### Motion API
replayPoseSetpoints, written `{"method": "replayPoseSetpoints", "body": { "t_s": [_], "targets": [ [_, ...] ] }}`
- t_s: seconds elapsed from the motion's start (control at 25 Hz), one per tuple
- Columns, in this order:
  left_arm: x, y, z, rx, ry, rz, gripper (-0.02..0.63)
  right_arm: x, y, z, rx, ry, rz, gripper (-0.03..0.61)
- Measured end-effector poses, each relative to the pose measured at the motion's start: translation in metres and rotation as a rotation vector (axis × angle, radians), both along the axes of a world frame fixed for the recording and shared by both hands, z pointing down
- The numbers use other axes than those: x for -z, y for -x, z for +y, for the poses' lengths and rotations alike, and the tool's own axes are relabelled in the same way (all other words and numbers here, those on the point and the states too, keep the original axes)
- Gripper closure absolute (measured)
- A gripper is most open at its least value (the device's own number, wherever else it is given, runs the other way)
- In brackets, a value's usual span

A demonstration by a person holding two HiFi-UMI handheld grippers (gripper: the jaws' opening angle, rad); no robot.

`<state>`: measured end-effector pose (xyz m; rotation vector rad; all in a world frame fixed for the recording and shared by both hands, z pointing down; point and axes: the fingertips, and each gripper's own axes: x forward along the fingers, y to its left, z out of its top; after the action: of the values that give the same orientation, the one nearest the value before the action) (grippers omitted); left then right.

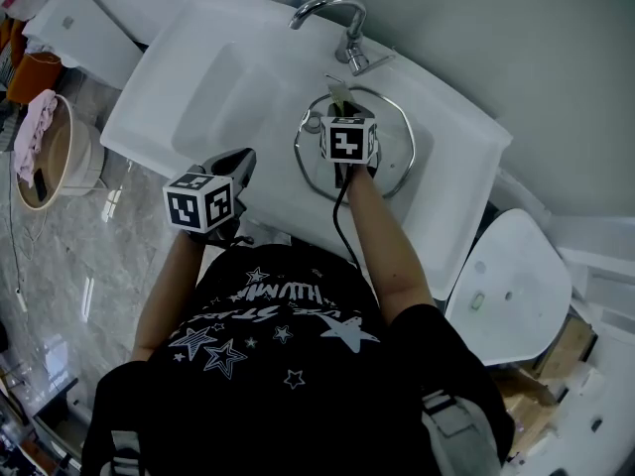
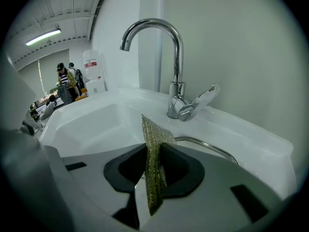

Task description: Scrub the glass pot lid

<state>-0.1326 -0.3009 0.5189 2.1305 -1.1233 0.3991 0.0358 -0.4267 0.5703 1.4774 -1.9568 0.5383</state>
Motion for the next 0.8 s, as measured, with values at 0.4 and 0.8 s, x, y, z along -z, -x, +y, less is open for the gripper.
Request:
{"method": "replayPoseSetpoints", "body": {
  "t_s": [0.4,0.8],
  "targets": [
    [0.006,-0.009,0.001,0.025,-0.016,-0.008,0.604,0.006,0.017,0.011,0.114,-0.01,-0.056,0.495],
    [0.016,-0.016,0.003,0.119,-0.057,-0.007,0.604,0.035,0.0,0.025,0.183,-0.083,-0.14,0.508]
  ]
}}
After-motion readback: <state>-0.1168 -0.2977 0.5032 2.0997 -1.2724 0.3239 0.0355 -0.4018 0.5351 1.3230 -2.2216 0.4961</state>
